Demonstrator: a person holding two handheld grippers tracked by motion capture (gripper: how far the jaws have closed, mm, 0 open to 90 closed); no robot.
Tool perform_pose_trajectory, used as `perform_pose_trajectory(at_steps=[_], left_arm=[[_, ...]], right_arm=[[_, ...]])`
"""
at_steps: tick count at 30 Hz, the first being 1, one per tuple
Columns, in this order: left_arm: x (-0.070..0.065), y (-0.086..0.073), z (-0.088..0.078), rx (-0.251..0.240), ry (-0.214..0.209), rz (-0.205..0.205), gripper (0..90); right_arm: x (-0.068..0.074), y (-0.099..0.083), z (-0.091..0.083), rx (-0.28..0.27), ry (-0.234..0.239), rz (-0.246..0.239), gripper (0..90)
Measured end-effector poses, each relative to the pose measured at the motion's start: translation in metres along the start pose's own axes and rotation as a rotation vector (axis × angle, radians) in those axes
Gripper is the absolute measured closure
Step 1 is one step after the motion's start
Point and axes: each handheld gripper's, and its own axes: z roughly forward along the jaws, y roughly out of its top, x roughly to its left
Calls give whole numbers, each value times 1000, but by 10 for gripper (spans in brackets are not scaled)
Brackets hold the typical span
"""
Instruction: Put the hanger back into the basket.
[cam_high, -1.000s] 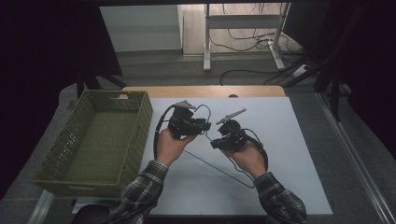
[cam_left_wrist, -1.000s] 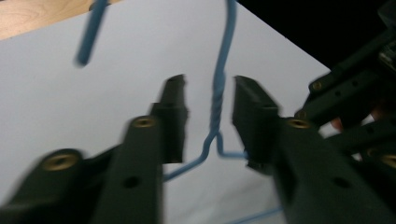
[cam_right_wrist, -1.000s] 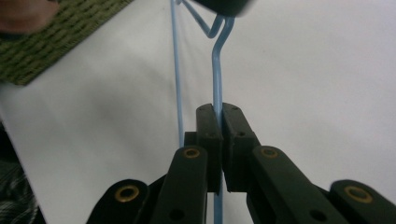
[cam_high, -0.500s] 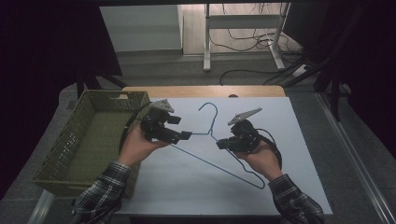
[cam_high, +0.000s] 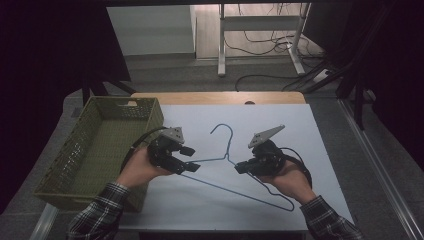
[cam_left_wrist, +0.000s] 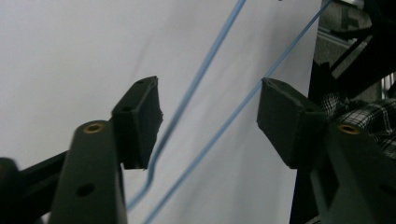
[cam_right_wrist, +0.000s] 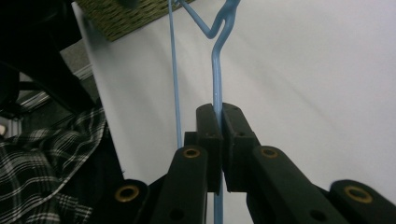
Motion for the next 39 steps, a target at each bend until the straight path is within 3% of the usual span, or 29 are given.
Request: perform_pose_trajectory(at_steps=[2, 3, 11, 14, 19, 20, 22, 24, 26, 27, 28, 30, 31, 34, 36, 39], left_arm=[[2, 4, 4, 13, -28, 19, 459], [3, 7, 7, 26, -43, 27, 522], [4, 19, 25, 88, -151, 67, 659], [4, 21, 30, 113, -156, 84, 694], [3, 22, 35, 139, -188, 110, 857], [2, 22, 35, 135, -187, 120, 857], [2, 22, 33, 112, -189, 101, 868], [2, 21, 30, 97, -216, 83, 871], [2, 21, 27, 96, -210, 57, 872], [1, 20, 25, 90, -196, 63, 873], [1, 20, 23, 92, -200, 55, 873], [2, 19, 19, 77, -176, 34, 873], [3, 19, 17, 73, -186, 24, 873], [5, 16, 11, 39, -148, -3, 873], [8, 13, 8, 26, -154, -28, 873], [10, 9, 1, -2, -110, -79, 873]], right_arm=[[2, -1, 2, 4, 12, -9, 872], [4, -1, 4, 9, 26, -12, 871], [8, 0, 7, 19, 54, -40, 871], [8, 1, 8, 18, 65, -50, 871], [6, 1, 9, 26, 51, -62, 867], [6, 1, 9, 26, 51, -62, 867], [2, 0, 10, 29, 48, -55, 859], [-1, -1, 10, 18, 49, -57, 828], [-2, -1, 9, 12, 18, -53, 703], [-2, -1, 8, 8, -7, -58, 603], [-2, -1, 8, 8, -7, -58, 603], [-4, -2, 6, -6, -41, -42, 499], [-4, -2, 6, -6, -41, -42, 499], [-4, -2, 1, -45, -71, -29, 405], [-3, -2, -3, -72, -81, -26, 355], [-1, -1, -12, -111, -95, -25, 307]])
